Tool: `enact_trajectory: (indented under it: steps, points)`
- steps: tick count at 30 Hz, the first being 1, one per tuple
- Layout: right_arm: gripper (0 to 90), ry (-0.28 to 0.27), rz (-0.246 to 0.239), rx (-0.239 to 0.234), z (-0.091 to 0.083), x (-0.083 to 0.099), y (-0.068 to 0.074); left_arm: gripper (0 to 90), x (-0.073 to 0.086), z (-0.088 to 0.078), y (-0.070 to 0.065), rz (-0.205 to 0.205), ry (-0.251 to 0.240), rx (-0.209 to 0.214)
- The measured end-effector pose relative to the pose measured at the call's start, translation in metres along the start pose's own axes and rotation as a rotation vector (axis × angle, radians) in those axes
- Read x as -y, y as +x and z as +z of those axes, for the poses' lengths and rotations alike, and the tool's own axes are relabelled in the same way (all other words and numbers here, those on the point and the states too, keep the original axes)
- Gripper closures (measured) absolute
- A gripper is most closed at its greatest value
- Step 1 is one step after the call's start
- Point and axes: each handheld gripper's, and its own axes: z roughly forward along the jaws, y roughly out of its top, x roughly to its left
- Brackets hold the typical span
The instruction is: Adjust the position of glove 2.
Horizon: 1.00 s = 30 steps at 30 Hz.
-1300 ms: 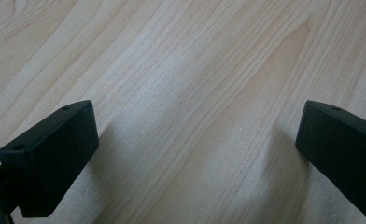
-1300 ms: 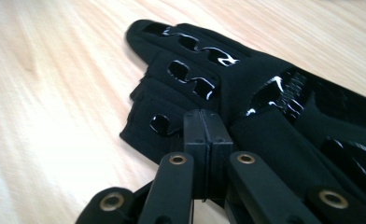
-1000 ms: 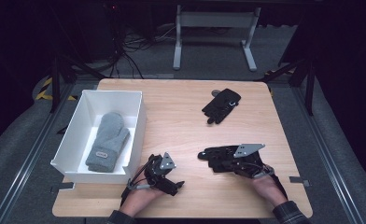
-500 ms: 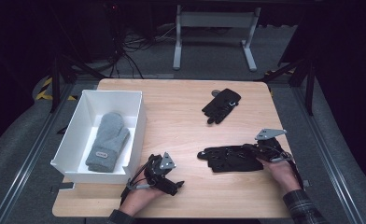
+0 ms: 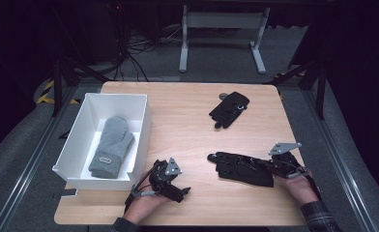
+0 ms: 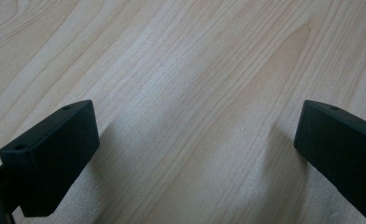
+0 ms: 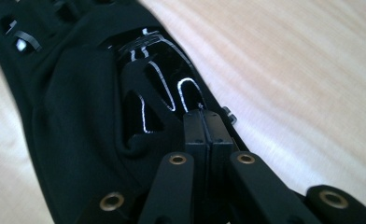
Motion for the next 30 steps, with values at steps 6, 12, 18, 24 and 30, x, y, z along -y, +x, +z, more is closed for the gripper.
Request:
enact_trajectory:
  steps: [6,12,18,24,30]
  points:
    - [90.0,0.013,-0.042,-0.036,-0.011,0.011,0.017,0.5,0.0,0.0,0.0,0.001,-0.001,0.001]
    - [90.0,0.022,-0.086,-0.089,-0.017,0.017,0.036,0.5,0.0,0.0,0.0,0.002,0.0,0.002]
    - [90.0,0.02,-0.127,-0.155,-0.019,0.019,0.054,0.5,0.0,0.0,0.001,0.004,0.001,0.002]
    - [90.0,0.005,-0.175,-0.208,-0.019,0.015,0.068,0.5,0.0,0.0,0.001,0.003,0.0,0.001]
    - [90.0,-0.072,-0.146,-0.189,-0.007,-0.012,0.054,0.4,0.0,0.0,0.001,0.003,0.0,0.001]
